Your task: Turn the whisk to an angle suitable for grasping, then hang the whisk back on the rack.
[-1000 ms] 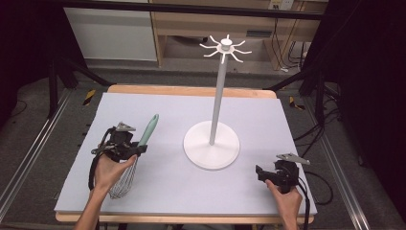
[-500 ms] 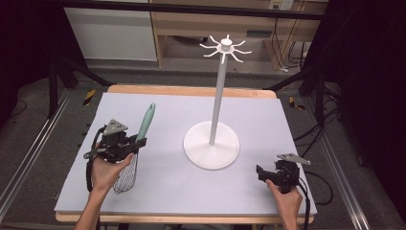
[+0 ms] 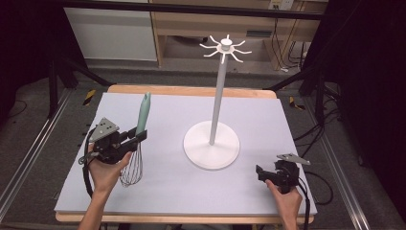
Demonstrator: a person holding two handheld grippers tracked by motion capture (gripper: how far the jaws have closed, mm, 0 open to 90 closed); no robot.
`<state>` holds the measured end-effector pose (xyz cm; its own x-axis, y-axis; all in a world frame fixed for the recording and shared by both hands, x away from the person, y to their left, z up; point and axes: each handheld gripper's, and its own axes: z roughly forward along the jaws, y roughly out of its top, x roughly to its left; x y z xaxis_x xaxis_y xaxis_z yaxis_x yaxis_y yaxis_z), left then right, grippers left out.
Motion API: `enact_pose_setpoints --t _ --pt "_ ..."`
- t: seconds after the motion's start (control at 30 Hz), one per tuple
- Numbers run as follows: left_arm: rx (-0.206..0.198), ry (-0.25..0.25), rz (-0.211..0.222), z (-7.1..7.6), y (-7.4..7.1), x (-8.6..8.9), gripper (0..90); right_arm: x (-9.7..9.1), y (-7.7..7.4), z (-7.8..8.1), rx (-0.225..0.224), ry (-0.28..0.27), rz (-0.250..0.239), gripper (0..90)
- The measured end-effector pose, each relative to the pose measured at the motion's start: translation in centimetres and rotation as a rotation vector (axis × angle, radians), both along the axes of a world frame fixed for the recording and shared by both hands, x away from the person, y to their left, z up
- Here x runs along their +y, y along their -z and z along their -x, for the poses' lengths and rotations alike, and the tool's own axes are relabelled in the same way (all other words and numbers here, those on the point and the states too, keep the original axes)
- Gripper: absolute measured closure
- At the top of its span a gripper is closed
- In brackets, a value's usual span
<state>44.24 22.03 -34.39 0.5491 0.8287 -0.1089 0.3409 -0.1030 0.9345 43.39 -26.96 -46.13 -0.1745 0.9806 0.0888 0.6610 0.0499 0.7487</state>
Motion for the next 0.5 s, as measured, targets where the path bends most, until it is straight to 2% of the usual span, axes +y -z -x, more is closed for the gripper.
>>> enact_pose_setpoints --t 0.17,0.5 --pt "-0.049 0.023 0.025 0.8 -1.0 -0.4 68.8 0.1 -0.1 0.1 0.000 0.005 -0.004 8.4" --pt "-0.112 0.060 0.040 1.5 -2.5 -1.6 68.8 -0.1 -0.1 0.2 -0.010 0.005 -0.001 8.4"
